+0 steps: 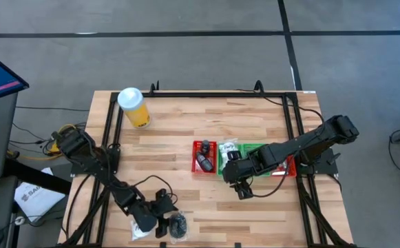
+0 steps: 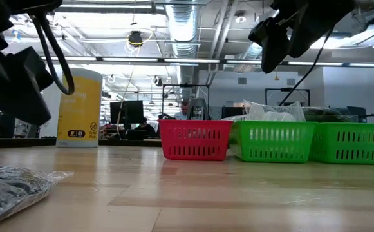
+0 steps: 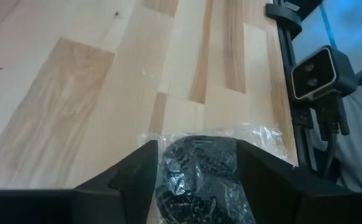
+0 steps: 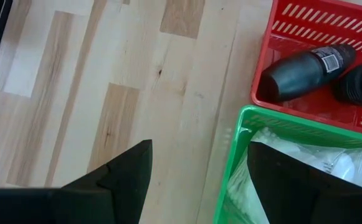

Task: Pick & Place Travel size toiletries
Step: Put the black hairbrush into the right green bin

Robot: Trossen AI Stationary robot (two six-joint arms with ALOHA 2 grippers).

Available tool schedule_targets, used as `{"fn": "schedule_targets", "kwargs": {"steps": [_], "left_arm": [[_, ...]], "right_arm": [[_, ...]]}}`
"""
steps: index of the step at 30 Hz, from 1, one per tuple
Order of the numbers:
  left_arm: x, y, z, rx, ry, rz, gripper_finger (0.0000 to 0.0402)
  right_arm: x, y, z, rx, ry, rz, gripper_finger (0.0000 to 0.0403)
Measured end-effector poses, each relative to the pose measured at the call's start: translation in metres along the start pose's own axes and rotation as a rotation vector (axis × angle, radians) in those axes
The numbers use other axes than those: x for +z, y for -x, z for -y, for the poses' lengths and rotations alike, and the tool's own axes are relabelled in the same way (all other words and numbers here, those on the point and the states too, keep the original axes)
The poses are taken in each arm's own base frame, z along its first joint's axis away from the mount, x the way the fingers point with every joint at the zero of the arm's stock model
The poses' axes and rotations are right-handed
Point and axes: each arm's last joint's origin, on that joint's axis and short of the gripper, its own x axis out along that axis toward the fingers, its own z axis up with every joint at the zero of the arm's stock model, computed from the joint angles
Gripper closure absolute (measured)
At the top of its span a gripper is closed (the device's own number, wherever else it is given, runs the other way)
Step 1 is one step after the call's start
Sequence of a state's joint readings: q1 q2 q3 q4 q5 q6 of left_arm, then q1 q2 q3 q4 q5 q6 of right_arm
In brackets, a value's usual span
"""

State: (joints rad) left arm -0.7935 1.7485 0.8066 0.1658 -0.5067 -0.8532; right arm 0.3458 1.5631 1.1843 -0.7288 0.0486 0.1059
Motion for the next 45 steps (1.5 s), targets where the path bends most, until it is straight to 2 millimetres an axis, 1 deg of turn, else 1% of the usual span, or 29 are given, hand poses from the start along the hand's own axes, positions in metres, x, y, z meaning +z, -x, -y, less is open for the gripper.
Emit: {"fn": "schedule_targets", "kwargs": {"steps": [3,8,15,20,33,41,45], "left_arm": [[0.001,-0.006,-0.004,0.021,0.004,-0.001,0.0191],[-0.005,-0.022,-0.015,0.077,0.023,-0.020,0.0190],[-0.013,-0.033,-0.019,0.089,0.049,-0.030,0.0190],[-0.013,-0.034,-0.017,0.069,0.075,-0.024,0.0190],[-0.015,-0.034,-0.014,0.023,0.078,-0.062,0.0190],[-0.020,-0.031,-0.009,-0.001,0.067,-0.079,0.0190],[-0.023,-0.033,-0.010,0.005,0.061,-0.089,0.0200]], "right_arm": [[0.000,0.000,0.000,0.001,-0.003,0.001,0.0154],[0.000,0.000,0.000,0.001,-0.017,0.001,0.0154],[0.000,0.000,0.000,0.001,-0.018,0.000,0.0154],[0.000,0.000,0.000,0.001,-0.017,0.000,0.0154],[-0.001,0.000,-0.001,0.000,-0.017,-0.009,0.0154],[-0.002,0.000,0.000,-0.001,-0.024,-0.022,0.0154],[-0.002,0.000,0.000,-0.001,-0.024,-0.022,0.0154]]}}
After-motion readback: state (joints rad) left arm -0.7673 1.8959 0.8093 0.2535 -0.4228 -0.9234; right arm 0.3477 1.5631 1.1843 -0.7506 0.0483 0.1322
